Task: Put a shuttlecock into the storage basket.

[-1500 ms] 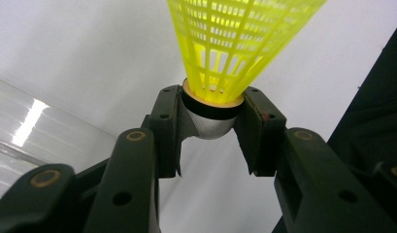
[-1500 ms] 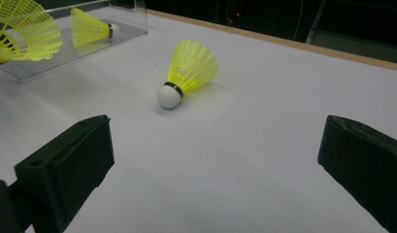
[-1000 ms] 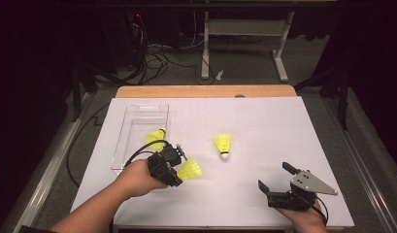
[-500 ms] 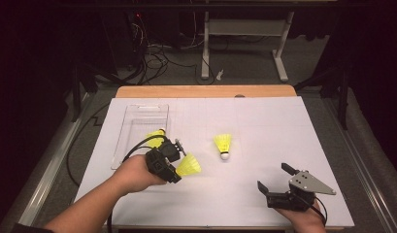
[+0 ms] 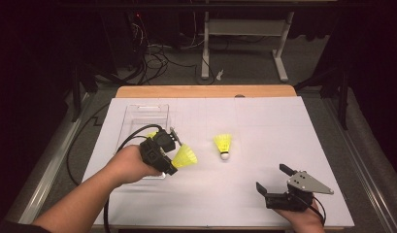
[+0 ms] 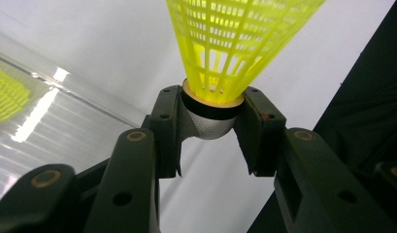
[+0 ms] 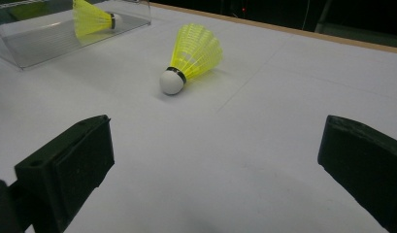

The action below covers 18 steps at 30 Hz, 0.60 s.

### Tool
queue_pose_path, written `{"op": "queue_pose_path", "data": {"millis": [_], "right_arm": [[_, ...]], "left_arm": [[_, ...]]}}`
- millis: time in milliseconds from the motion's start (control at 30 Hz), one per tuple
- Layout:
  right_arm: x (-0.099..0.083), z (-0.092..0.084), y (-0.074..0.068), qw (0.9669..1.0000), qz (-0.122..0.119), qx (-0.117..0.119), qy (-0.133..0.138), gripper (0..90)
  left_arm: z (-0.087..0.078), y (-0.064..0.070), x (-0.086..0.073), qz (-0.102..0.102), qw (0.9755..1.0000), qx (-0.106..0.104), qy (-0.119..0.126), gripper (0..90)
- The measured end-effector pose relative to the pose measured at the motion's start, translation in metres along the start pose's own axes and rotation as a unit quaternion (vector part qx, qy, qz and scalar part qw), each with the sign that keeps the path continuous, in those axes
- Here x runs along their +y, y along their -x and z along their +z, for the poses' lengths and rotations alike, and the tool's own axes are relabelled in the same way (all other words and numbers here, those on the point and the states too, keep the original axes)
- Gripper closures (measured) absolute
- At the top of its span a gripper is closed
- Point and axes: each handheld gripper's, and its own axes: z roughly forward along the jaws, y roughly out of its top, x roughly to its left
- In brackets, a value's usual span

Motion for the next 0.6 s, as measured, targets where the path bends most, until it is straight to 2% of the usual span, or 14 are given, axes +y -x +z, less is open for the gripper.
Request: {"op": "queue_pose_path", "data": {"millis": [267, 600], "right_arm": [[0.000, 0.000, 0.000, 1.0000, 0.003, 0.003, 0.000, 0.4], [-0.001, 0.001, 0.000, 1.0000, 0.003, 0.004, -0.001, 0.4]], "left_arm": [[-0.012, -0.004, -0.003, -0.001, 1.0000, 0.006, 0.001, 64.0], [-0.024, -0.019, -0.013, -0.020, 0.9996, 0.019, 0.001, 64.0]]}}
